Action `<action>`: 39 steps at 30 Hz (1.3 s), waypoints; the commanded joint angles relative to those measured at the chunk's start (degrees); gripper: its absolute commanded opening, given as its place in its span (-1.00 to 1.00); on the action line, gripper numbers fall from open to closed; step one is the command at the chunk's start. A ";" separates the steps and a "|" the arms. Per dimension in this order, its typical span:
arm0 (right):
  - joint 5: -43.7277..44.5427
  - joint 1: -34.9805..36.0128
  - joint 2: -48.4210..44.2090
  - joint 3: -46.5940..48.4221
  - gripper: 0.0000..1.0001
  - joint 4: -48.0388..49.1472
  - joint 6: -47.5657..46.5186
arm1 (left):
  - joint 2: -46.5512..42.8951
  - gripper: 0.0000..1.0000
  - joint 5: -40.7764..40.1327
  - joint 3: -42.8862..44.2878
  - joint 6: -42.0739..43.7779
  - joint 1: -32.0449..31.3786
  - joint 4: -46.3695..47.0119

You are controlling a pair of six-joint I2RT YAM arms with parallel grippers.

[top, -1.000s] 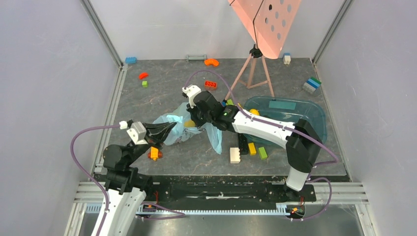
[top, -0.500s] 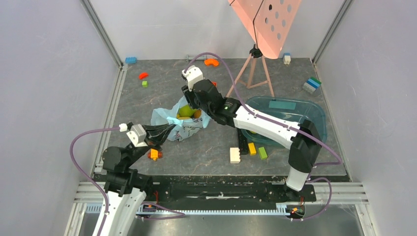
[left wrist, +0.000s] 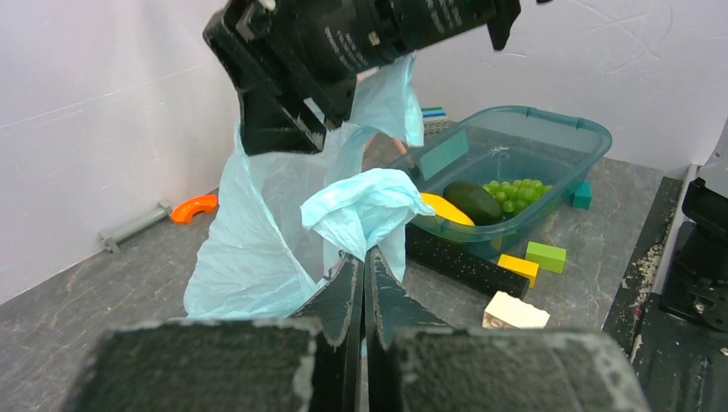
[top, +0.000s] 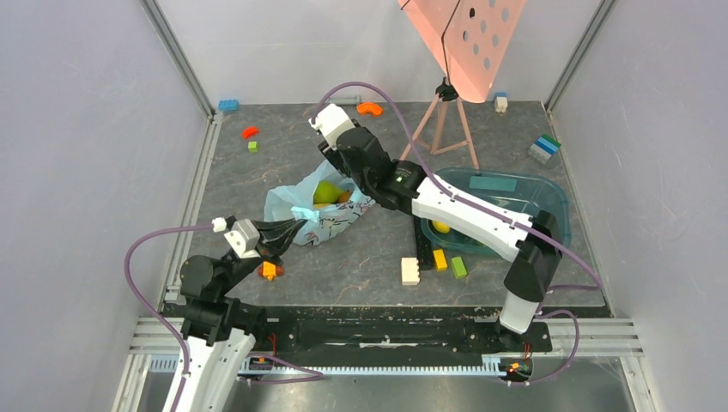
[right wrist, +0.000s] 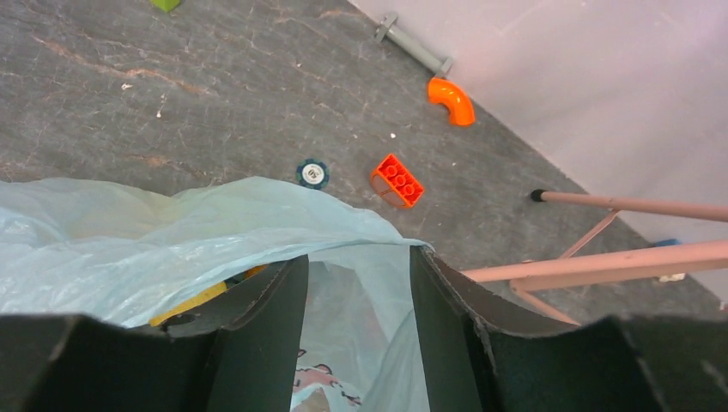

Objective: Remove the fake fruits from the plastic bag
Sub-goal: Adjust the plastic bag at the center of the board.

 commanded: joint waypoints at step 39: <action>0.79 15.81 -8.29 0.70 0.03 -6.74 25.42 | 1.71 -0.96 -13.60 1.46 -2.52 -0.04 -2.80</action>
